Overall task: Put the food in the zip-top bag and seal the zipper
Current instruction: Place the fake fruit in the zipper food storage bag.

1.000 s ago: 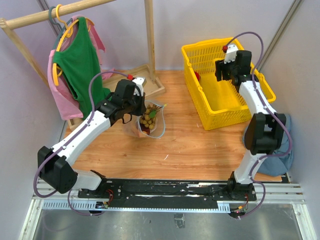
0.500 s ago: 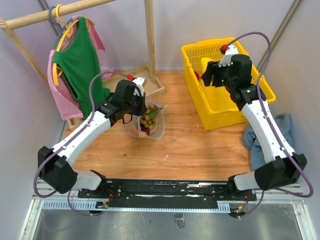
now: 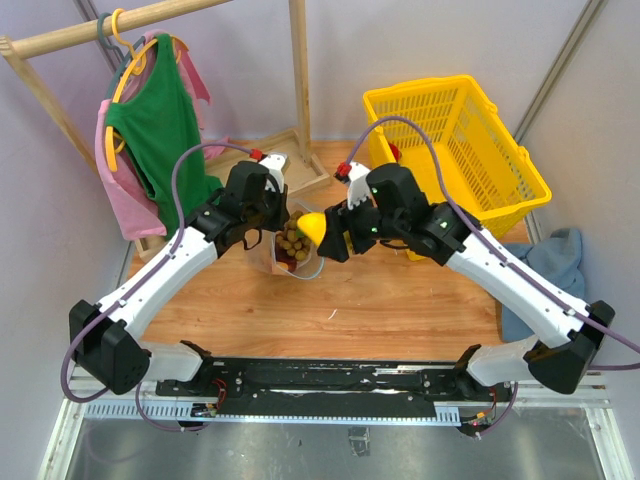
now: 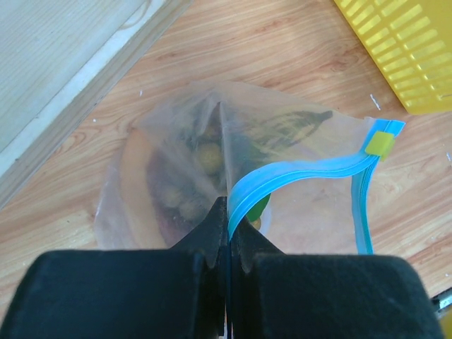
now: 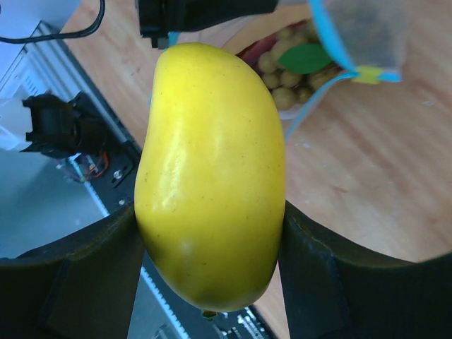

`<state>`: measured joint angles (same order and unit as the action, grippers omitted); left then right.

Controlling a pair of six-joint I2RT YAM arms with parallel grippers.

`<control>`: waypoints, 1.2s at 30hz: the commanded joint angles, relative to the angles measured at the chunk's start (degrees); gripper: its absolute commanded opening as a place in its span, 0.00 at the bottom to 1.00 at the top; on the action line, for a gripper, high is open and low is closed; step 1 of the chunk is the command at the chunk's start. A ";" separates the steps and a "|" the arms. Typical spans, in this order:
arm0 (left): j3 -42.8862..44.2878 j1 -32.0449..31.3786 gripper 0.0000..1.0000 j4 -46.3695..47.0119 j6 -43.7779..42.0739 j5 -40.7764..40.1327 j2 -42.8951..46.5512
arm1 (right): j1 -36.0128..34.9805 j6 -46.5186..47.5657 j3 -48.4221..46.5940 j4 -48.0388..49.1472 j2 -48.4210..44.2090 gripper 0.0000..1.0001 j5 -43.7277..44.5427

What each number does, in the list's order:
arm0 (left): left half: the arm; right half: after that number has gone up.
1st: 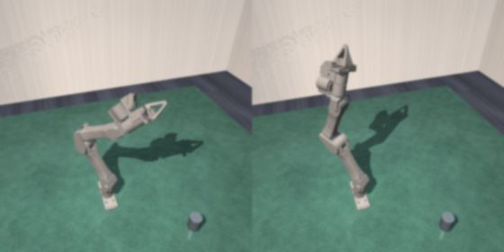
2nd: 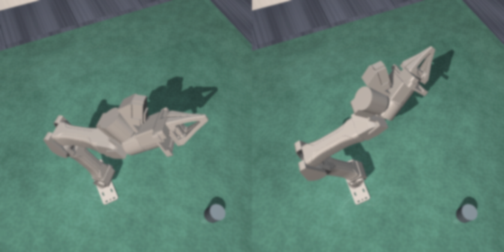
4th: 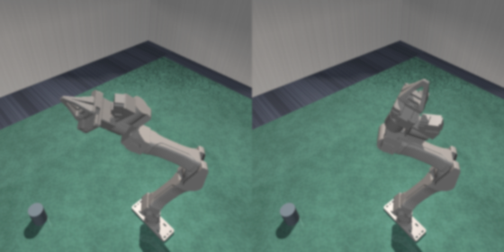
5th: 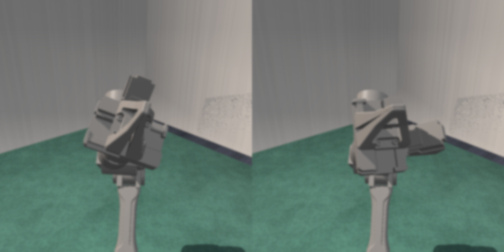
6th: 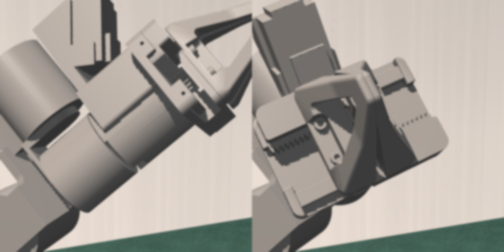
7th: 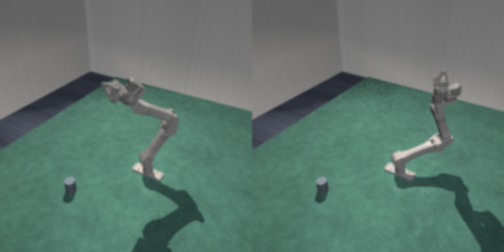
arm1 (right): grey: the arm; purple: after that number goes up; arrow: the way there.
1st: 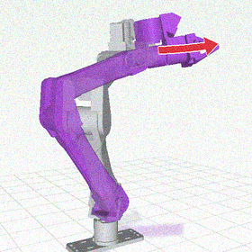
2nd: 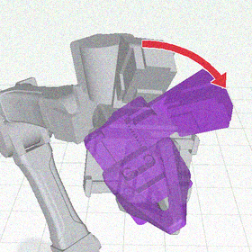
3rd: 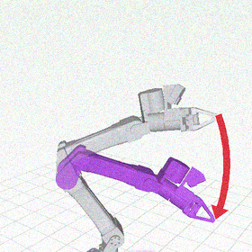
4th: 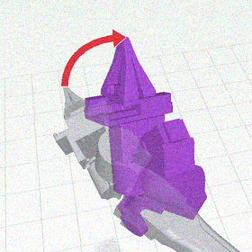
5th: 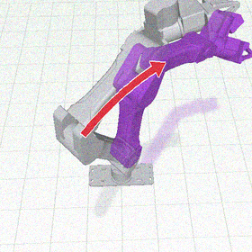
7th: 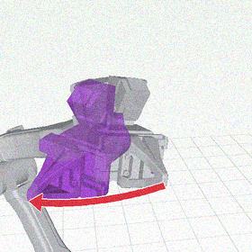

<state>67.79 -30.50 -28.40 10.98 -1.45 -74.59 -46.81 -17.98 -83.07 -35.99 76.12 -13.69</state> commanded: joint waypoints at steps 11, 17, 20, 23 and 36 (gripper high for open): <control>0.22 -4.47 0.00 3.01 10.45 -4.45 4.18 | -2.80 -8.44 0.80 -0.05 12.23 0.22 -4.52; 0.12 -7.01 0.00 2.03 14.22 -6.16 4.70 | -1.83 -10.20 -0.43 3.11 13.60 0.24 -2.70; -0.71 -7.18 0.00 1.38 15.44 -7.67 4.69 | -1.28 -10.42 0.28 2.99 12.82 0.25 -1.16; -1.60 -7.35 0.00 1.43 16.94 -7.71 4.28 | 0.05 -11.53 2.77 5.00 10.82 0.27 -0.75; -1.89 -10.33 0.00 4.97 23.67 -4.22 4.12 | 0.27 -12.12 3.74 10.30 13.62 0.38 -3.23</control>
<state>65.54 -39.33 -26.63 31.94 -7.57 -71.61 -47.03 -28.69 -80.09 -30.92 88.92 -16.34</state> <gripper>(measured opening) 0.010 0.663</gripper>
